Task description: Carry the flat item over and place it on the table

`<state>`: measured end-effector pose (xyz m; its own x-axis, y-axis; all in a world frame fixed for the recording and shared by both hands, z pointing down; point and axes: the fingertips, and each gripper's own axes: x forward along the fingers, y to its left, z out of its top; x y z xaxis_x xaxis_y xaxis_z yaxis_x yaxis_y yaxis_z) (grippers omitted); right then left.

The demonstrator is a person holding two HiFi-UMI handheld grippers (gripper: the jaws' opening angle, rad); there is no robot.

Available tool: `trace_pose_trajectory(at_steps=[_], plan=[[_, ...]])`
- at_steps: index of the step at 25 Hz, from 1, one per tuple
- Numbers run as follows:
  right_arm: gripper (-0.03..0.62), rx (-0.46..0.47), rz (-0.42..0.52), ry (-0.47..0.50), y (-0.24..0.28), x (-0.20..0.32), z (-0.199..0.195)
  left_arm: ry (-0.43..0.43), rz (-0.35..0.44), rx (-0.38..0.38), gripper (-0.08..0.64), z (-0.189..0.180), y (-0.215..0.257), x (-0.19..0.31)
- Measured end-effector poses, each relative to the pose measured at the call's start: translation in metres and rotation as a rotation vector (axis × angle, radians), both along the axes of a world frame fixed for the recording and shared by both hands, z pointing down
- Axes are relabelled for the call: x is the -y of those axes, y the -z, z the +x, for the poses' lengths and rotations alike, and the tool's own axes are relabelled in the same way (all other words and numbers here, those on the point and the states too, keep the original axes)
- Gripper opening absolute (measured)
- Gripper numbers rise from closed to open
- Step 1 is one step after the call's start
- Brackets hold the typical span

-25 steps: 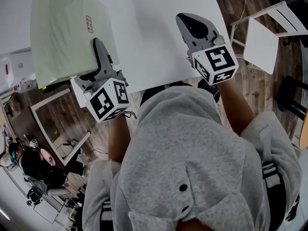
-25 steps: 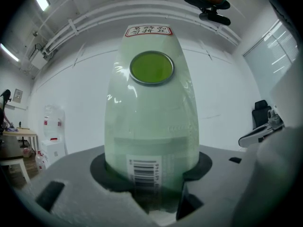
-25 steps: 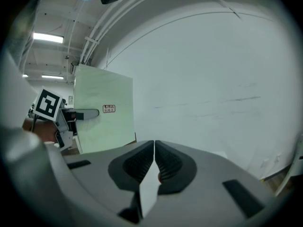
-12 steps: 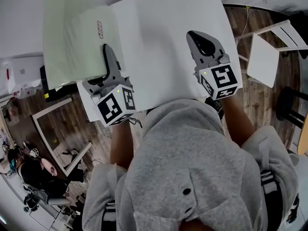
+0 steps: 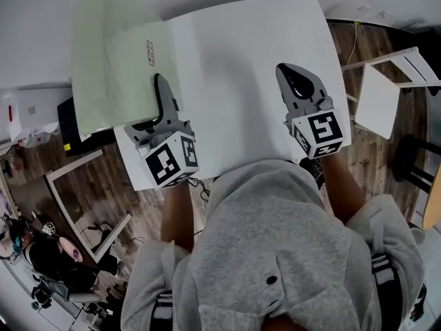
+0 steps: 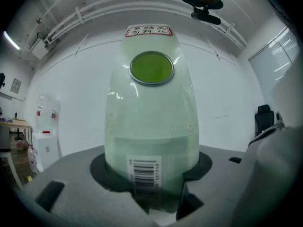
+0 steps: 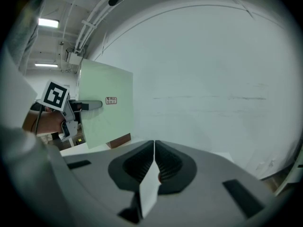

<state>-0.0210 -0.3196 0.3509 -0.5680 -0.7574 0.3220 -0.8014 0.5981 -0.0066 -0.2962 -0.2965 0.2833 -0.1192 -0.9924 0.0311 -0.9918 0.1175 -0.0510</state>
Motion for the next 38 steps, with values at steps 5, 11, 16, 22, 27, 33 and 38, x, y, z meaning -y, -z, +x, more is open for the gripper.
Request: trace_pose_trajectory(at_steps=[5,11,16,22,27,33,38], plan=[[0.029,-0.005,-0.02,0.002,-0.011,0.007,-0.003,0.012,-0.008,-0.001,0.27,-0.007,-0.009,0.011],[0.029,-0.018,-0.045,0.007,-0.023,0.01,-0.01,0.016,-0.01,0.001,0.27,-0.015,-0.015,0.023],[0.028,-0.039,-0.069,0.005,-0.034,0.015,-0.011,0.017,-0.016,-0.005,0.27,-0.016,-0.025,0.037],[0.029,-0.044,-0.098,0.008,-0.046,0.024,-0.016,0.021,-0.037,-0.013,0.27,-0.021,-0.038,0.054],[0.029,-0.056,-0.129,0.009,-0.067,0.027,-0.025,0.025,-0.069,-0.022,0.27,-0.031,-0.065,0.062],[0.029,-0.068,-0.159,0.017,-0.082,0.025,-0.03,0.036,-0.087,-0.025,0.27,-0.039,-0.082,0.067],[0.029,-0.071,-0.165,0.02,-0.081,0.02,-0.03,0.049,-0.078,-0.031,0.27,-0.04,-0.081,0.066]])
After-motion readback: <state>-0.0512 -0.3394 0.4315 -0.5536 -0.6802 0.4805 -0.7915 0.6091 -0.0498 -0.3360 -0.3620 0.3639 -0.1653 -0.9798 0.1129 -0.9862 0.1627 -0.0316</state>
